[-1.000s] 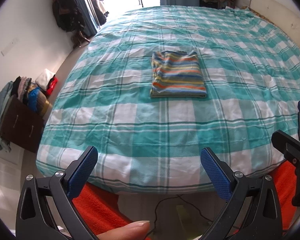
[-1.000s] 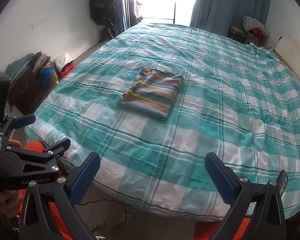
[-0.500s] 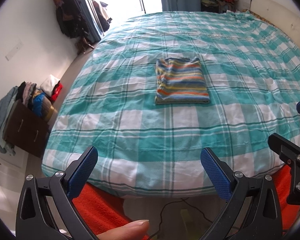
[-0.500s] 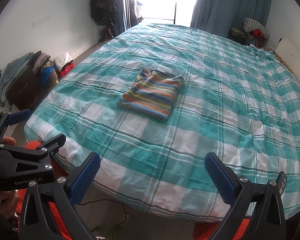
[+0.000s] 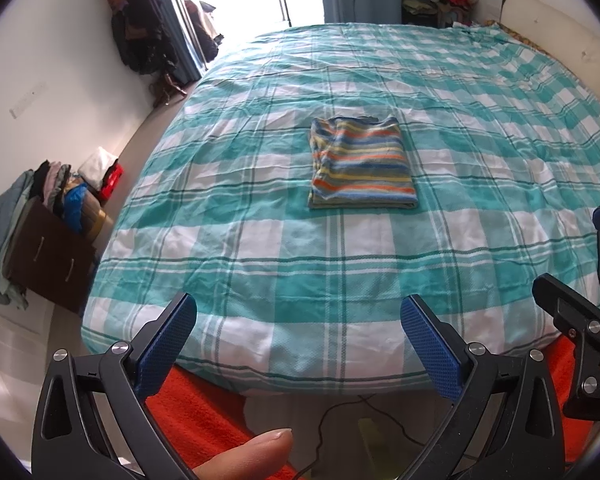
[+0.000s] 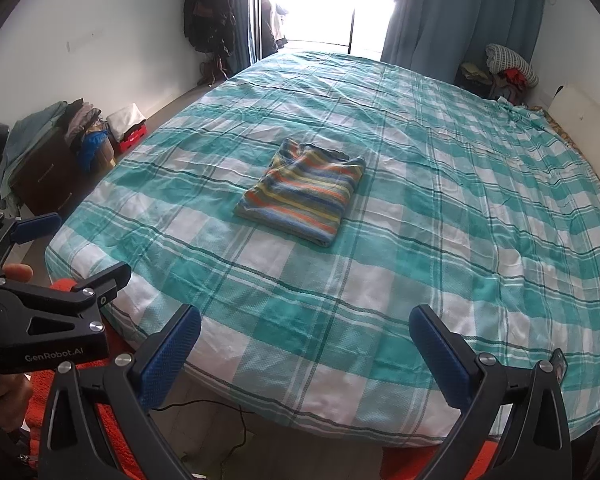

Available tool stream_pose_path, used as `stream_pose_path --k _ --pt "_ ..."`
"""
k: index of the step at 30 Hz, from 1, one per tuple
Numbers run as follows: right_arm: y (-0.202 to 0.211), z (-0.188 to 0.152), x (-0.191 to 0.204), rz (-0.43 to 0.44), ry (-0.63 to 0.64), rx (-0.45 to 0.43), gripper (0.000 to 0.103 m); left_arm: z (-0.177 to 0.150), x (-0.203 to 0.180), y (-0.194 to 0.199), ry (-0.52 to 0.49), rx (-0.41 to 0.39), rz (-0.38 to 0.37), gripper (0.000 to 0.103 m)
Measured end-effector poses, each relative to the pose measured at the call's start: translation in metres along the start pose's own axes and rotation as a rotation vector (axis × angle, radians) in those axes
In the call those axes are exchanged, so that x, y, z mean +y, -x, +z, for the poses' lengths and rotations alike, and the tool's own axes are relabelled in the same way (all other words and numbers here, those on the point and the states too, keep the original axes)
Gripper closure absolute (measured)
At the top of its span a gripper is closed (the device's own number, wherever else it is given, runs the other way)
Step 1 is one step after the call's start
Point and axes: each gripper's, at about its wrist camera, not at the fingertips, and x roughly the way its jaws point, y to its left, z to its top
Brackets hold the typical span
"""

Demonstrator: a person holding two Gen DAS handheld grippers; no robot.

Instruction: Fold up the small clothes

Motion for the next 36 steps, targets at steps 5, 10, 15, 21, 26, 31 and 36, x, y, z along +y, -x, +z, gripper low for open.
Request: stream_pose_path --k 5,10,15,21,26,31,36 --pt "0.000 -0.001 -0.001 -0.008 0.000 -0.005 0.000 0.002 0.000 0.002 0.009 -0.002 -0.003 0.001" --pt "0.000 -0.001 -0.003 -0.010 -0.007 -0.008 0.000 0.003 0.000 0.002 0.014 -0.003 -0.008 0.001" --pt "0.000 0.001 -0.005 -0.019 -0.009 -0.002 0.000 0.006 -0.002 -0.001 0.018 0.007 -0.018 0.001" --pt "-0.001 0.002 -0.007 -0.021 -0.013 0.000 0.000 0.007 -0.004 -0.005 0.019 0.013 -0.022 0.001" --pt "-0.003 0.002 -0.009 -0.023 -0.015 0.002 0.000 0.007 -0.007 -0.010 0.015 0.018 -0.023 0.001" --pt "-0.009 0.005 -0.014 -0.031 -0.019 0.012 0.000 0.007 -0.008 -0.011 0.016 0.018 -0.025 0.001" --pt "-0.012 0.008 -0.013 -0.033 -0.019 0.017 0.000 0.012 -0.010 -0.015 0.015 0.014 -0.030 0.001"
